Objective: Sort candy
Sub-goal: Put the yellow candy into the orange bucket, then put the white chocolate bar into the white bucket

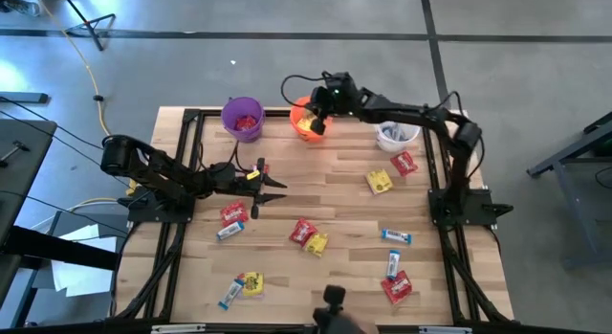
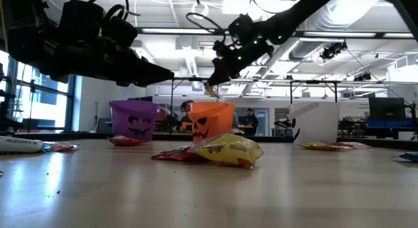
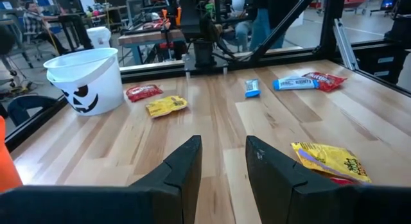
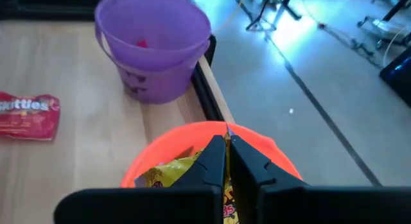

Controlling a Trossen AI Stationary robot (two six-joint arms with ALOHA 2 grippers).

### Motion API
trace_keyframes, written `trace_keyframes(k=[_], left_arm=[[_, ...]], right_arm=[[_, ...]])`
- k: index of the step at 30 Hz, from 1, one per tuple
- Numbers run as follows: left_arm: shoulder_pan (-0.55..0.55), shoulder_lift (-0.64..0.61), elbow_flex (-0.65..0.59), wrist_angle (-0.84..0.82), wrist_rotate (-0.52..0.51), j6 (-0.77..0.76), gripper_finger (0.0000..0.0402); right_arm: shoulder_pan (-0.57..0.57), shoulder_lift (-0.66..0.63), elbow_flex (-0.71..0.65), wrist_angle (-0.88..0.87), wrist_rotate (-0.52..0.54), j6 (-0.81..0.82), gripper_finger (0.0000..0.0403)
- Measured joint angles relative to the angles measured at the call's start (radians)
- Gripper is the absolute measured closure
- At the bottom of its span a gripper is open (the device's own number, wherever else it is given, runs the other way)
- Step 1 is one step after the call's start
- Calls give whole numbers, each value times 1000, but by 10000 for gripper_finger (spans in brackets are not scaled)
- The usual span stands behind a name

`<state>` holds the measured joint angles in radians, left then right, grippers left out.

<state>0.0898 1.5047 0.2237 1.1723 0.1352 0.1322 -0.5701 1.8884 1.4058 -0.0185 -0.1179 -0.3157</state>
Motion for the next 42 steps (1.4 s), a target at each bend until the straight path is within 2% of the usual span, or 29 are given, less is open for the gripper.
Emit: trace_keyframes(k=[8,15,18,20,23,25,26,34,38,42], left_arm=[[0,0,0,-2,2,0,296],[0,0,0,-5,5,2,296],[0,0,0,-5,5,2,296],[0,0,0,-8,5,2,296],[0,0,0,-16,6,3,296],[0,0,0,-17,6,2,296],[0,0,0,-17,6,2,296],[-17,0,9,-68,8,-5,298],[-59,0,95,-258,7,3,311],[-104,1,215,-503,-7,31,328]], right_arm=[[-29,119,138,-113,14,47,385],[-32,118,146,-165,16,67,302],[-29,81,146,-240,21,63,275],[-21,37,146,-320,29,48,280],[15,-51,111,-404,69,20,329],[48,-119,59,-436,72,16,378],[63,-157,22,-433,71,16,390],[225,-515,-458,-265,188,192,399],[353,-679,-667,-185,250,335,401],[494,-784,-789,-186,322,487,402]])
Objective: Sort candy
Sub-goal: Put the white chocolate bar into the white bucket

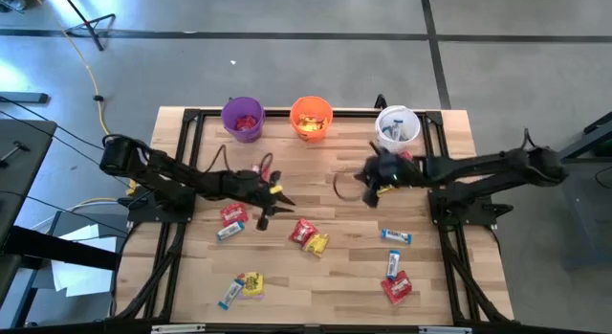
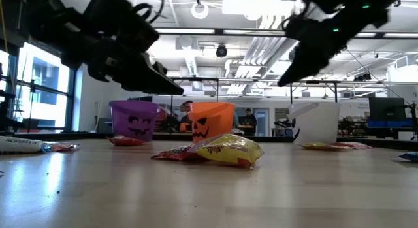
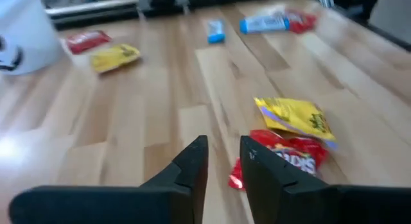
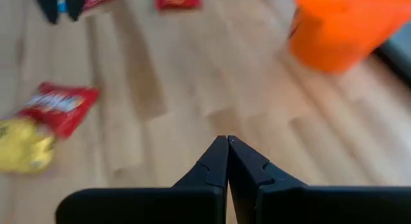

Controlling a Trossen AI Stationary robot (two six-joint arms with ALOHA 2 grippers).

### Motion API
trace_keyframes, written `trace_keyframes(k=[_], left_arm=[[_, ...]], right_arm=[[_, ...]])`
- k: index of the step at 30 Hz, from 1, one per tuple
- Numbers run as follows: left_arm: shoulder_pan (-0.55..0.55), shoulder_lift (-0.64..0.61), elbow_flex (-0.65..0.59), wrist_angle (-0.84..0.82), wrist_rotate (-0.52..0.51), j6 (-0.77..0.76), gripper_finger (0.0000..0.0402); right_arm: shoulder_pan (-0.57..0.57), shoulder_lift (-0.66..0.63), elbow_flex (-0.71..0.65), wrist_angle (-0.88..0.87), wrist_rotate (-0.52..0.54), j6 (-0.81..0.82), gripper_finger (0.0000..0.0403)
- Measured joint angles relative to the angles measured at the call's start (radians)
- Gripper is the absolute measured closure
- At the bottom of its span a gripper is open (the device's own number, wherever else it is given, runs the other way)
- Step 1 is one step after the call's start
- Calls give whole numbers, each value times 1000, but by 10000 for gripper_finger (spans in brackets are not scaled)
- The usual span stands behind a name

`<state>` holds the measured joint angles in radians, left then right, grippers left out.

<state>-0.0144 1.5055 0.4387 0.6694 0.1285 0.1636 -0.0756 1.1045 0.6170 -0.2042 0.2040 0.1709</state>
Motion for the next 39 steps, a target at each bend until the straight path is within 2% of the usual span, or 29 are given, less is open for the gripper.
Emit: trace_keyframes(k=[4,8,13,18,23,28,32,36,39], left_arm=[[-24,0,65,-100,-4,6,345],[-34,0,76,-117,-17,-16,356],[-33,0,76,-119,-132,-57,360],[-33,0,76,-120,-168,-65,360],[-33,0,76,-122,-169,-64,360],[-32,0,76,-124,-171,-62,360],[-32,0,76,-124,-171,-63,360],[-32,0,75,-125,-171,-65,360],[-32,0,75,-125,-171,-65,360]], right_arm=[[138,-51,-39,-99,60,142,402],[272,-58,-16,-265,74,350,402],[438,-58,11,-388,47,674,402],[608,-50,8,-418,5,1036,398],[742,16,7,-393,-28,1363,361],[810,128,7,-380,-112,1567,301],[816,226,7,-378,-229,1689,253],[816,289,7,-363,-276,1734,219],[816,307,7,-334,-283,1734,215]])
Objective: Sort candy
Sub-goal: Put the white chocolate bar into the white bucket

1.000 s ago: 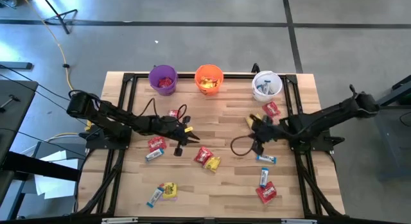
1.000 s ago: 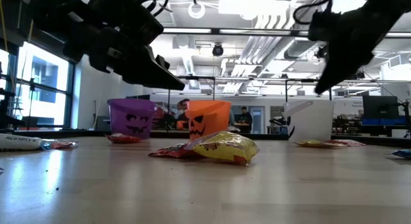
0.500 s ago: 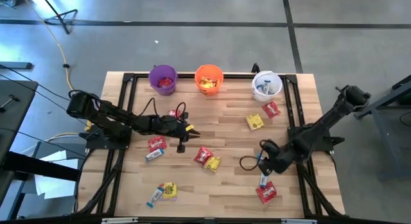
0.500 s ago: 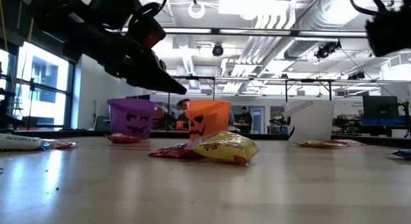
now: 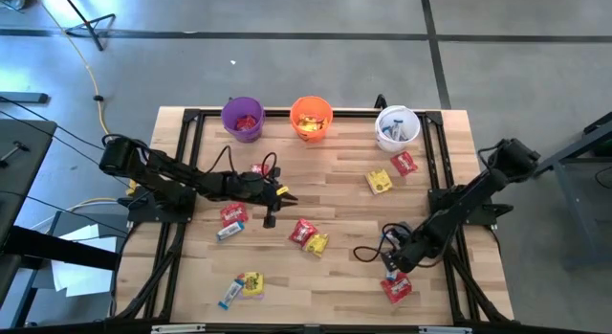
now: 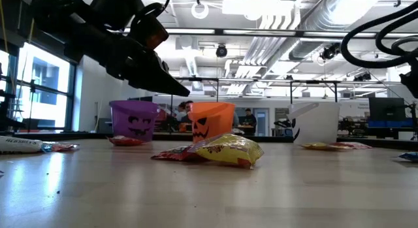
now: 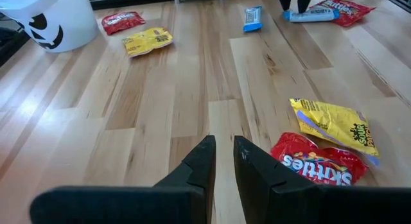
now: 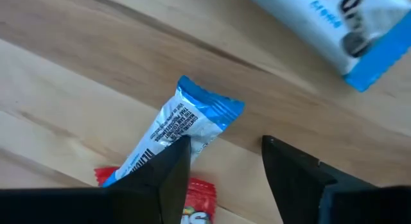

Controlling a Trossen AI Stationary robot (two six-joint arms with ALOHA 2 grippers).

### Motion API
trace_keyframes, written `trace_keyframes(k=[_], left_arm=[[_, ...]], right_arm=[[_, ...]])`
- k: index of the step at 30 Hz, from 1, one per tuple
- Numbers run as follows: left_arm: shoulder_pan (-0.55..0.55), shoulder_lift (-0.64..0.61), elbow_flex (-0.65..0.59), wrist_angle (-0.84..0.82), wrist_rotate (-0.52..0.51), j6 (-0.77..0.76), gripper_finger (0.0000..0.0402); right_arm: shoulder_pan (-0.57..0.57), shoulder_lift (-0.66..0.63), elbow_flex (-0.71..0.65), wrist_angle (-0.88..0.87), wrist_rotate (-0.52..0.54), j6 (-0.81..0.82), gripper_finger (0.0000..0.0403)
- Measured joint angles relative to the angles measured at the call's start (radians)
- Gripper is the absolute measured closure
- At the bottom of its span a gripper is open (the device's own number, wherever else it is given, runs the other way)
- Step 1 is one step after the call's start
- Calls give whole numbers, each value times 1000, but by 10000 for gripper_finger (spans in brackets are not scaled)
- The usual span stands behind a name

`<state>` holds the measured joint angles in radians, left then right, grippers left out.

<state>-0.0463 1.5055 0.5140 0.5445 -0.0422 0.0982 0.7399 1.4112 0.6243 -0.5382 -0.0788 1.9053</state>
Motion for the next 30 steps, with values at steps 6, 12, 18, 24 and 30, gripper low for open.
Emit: trace_keyframes(k=[6,12,18,24,30], left_arm=[[0,0,0,0,0,1,360],[0,0,0,-1,0,8,360],[0,0,0,-1,0,8,360],[0,0,0,-2,0,9,360],[0,0,0,-2,1,9,360]], right_arm=[[-3,1,10,10,12,-6,233],[-48,0,52,-5,47,-103,249],[-70,0,89,-12,48,-157,245],[-70,32,81,4,4,-172,209],[-85,103,81,146,-11,-246,212]])
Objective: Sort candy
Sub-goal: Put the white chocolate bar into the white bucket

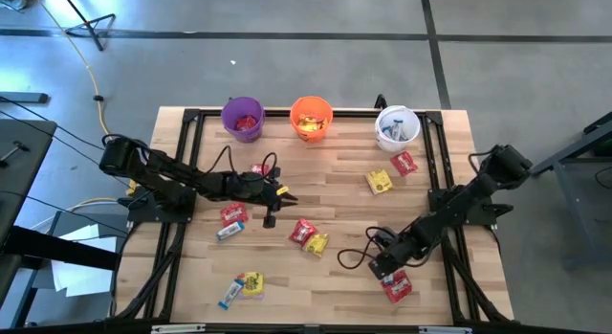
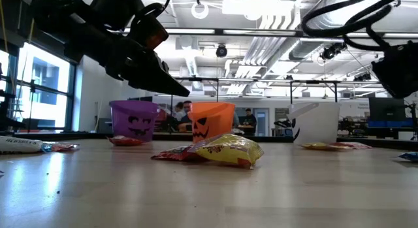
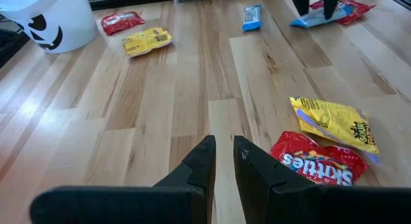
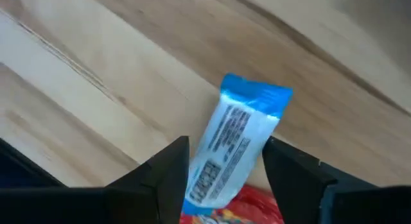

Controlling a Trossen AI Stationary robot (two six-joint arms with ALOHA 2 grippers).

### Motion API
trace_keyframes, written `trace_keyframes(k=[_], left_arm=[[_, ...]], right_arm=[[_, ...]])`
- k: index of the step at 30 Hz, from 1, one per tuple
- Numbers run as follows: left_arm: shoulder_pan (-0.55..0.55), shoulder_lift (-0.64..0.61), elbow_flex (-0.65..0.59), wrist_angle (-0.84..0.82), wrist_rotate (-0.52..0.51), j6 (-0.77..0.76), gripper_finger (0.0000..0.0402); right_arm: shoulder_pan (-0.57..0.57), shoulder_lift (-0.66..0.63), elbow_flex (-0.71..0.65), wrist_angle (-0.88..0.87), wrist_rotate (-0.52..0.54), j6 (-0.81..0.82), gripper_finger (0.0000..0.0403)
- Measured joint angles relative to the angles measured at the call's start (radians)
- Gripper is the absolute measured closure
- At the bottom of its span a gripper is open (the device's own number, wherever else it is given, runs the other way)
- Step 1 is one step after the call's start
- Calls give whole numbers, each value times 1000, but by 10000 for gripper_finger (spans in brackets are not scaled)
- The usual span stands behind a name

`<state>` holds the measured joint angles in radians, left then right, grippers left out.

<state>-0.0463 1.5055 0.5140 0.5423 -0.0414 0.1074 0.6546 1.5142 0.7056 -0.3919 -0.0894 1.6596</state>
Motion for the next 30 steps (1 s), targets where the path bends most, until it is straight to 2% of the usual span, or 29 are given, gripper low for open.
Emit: trace_keyframes(k=[3,7,11,13,17,21,25,30], left_arm=[[0,0,0,0,0,0,360],[0,0,0,-1,0,0,360],[0,0,0,-4,0,0,360],[0,0,0,-5,0,0,360],[0,0,0,-5,0,0,360],[0,8,-24,42,0,1,360],[0,13,-45,61,0,-1,360],[0,13,-45,62,0,-1,360]], right_arm=[[-19,23,0,1,-24,-33,240],[-41,21,0,-11,-40,-93,306],[-65,-5,16,-43,-10,-164,375],[-79,-16,48,-93,2,-220,393],[-130,-33,134,-250,56,-358,386],[-221,-45,238,-486,204,-524,382],[-373,-62,334,-662,381,-716,390],[-628,-85,417,-722,558,-1003,396]])
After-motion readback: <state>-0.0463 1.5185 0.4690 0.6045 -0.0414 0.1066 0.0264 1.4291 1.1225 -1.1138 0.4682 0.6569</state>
